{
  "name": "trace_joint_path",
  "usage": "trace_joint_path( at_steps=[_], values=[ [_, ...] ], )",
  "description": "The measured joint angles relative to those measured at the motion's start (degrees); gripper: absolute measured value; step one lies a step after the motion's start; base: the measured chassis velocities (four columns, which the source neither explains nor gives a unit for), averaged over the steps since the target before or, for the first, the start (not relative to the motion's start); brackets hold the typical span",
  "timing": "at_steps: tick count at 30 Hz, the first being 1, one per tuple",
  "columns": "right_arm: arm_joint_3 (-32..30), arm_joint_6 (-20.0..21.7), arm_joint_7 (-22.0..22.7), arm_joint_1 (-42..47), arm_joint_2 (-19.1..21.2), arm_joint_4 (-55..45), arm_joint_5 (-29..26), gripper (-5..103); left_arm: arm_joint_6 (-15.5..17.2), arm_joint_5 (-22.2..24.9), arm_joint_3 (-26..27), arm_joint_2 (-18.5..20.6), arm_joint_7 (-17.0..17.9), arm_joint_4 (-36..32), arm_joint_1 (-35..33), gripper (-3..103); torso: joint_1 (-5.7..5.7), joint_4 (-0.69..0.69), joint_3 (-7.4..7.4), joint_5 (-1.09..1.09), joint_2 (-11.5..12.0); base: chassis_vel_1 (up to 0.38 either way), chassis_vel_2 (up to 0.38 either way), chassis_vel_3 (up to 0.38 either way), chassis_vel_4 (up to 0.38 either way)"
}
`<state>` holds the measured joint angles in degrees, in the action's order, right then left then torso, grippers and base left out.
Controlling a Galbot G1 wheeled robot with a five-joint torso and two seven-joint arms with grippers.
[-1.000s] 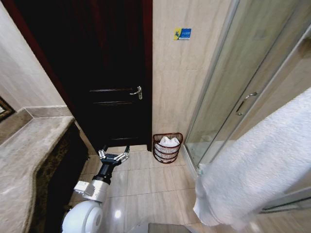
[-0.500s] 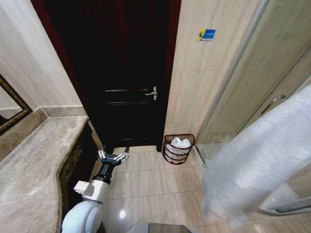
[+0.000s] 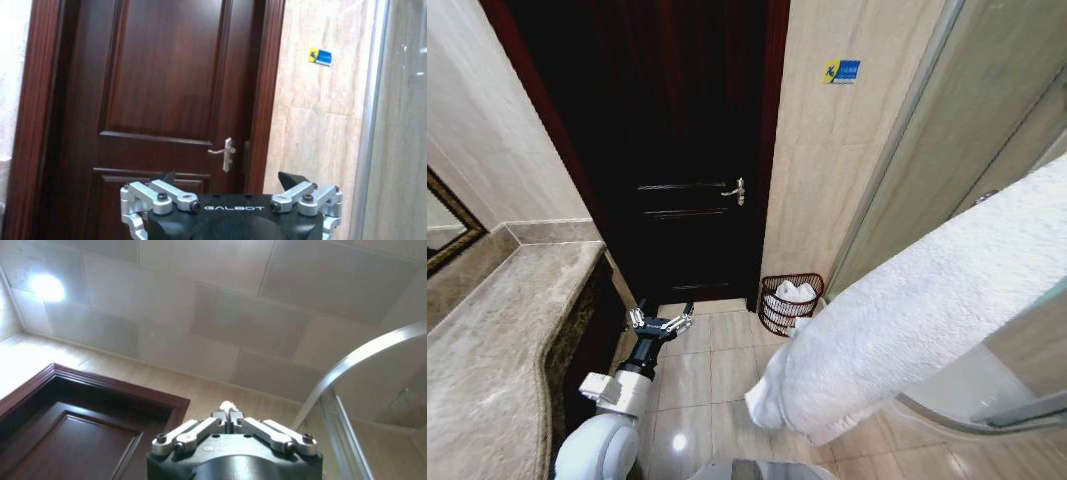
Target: Discard the used towel into the hamper.
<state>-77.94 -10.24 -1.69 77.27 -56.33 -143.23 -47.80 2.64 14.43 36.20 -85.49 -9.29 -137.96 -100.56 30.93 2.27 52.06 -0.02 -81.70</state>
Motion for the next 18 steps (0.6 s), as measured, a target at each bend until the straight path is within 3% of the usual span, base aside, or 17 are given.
trace_joint_path(
  at_steps=[18],
  values=[
    [-2.20, -1.17, -1.01, 2.32, -1.65, 0.00, -0.16, 2, 0.00, 0.00, 0.00, 0.00, 0.00, 0.00, 0.00, 100, 0.00, -0.01, 0.00, 0.02, 0.00, 0.013, 0.013, 0.012, 0.009]
  ],
)
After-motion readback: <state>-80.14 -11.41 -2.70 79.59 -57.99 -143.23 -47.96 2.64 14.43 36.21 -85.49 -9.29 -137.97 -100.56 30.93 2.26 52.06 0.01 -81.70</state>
